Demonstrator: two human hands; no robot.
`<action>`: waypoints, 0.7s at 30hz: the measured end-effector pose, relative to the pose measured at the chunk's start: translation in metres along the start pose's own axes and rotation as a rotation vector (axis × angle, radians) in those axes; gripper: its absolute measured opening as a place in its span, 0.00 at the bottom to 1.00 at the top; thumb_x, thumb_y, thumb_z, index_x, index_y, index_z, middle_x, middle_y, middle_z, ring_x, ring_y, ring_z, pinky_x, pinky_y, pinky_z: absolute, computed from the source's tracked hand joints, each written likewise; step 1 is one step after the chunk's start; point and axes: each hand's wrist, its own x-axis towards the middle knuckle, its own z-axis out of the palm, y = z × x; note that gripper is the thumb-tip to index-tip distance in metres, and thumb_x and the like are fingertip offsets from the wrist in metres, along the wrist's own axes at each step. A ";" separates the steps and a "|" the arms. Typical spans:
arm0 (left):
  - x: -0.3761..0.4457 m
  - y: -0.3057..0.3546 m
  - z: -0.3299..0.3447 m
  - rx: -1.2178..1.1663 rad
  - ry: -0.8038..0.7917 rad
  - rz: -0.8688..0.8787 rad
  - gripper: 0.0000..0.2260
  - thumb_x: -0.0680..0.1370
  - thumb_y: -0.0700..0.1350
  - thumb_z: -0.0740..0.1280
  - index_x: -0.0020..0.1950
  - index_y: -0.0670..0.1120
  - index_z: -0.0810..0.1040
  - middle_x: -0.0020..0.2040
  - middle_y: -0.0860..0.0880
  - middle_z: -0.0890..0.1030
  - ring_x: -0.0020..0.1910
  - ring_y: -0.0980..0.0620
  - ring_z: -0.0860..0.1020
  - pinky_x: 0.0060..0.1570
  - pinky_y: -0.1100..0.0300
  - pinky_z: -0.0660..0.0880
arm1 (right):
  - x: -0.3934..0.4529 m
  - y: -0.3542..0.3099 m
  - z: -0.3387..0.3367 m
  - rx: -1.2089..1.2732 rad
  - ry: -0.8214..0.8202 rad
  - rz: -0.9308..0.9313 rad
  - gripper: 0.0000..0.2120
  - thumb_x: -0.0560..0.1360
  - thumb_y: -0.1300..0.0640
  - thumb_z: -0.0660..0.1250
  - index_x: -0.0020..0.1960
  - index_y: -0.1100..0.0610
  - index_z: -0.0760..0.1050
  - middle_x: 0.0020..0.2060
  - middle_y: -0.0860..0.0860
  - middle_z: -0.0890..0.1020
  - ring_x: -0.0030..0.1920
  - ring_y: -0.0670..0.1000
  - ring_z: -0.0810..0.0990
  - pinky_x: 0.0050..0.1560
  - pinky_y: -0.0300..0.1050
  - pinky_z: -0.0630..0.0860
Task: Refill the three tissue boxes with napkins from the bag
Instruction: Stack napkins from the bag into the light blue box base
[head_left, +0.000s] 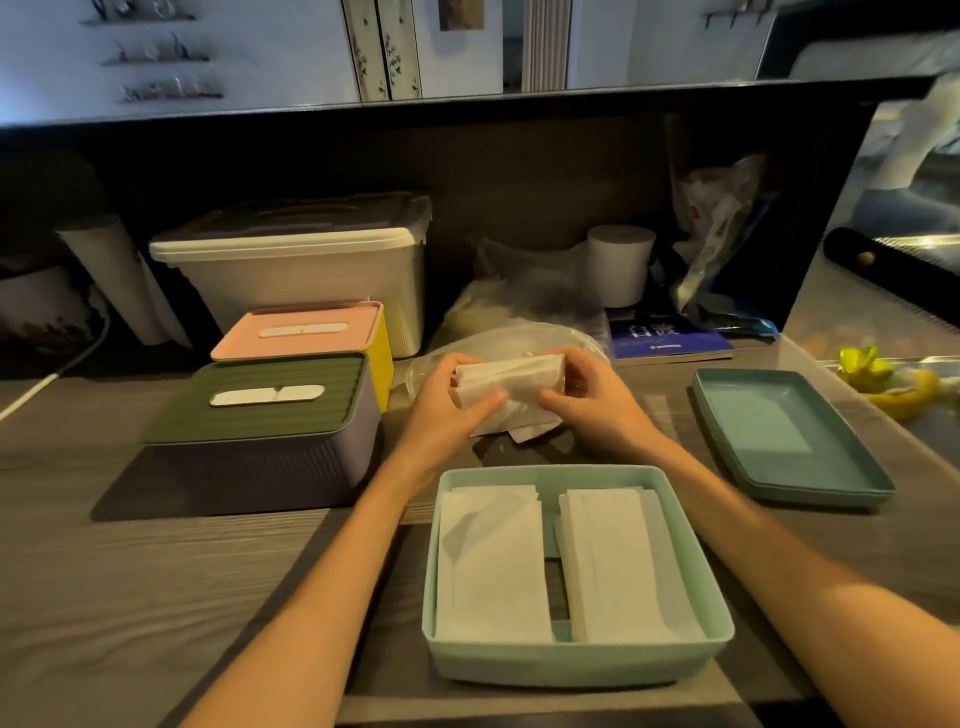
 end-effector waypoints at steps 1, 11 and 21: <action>-0.001 0.000 0.003 -0.007 0.012 -0.009 0.15 0.78 0.46 0.73 0.61 0.46 0.74 0.52 0.53 0.79 0.50 0.58 0.79 0.41 0.70 0.76 | -0.001 0.001 0.004 0.020 0.017 -0.021 0.21 0.75 0.62 0.74 0.66 0.53 0.74 0.60 0.50 0.80 0.62 0.48 0.79 0.56 0.37 0.79; 0.010 0.003 0.035 -0.240 0.360 -0.080 0.09 0.82 0.50 0.67 0.55 0.45 0.77 0.49 0.53 0.79 0.48 0.57 0.77 0.48 0.62 0.73 | -0.009 -0.007 0.015 -0.205 -0.054 -0.343 0.38 0.74 0.59 0.69 0.80 0.45 0.59 0.69 0.50 0.71 0.66 0.48 0.72 0.68 0.41 0.71; 0.013 0.002 0.038 -0.308 0.356 -0.135 0.12 0.82 0.52 0.66 0.55 0.44 0.77 0.49 0.50 0.80 0.46 0.56 0.79 0.39 0.68 0.75 | -0.010 0.003 0.016 -0.300 -0.080 -0.307 0.31 0.73 0.53 0.68 0.75 0.50 0.66 0.71 0.50 0.65 0.70 0.47 0.67 0.66 0.24 0.61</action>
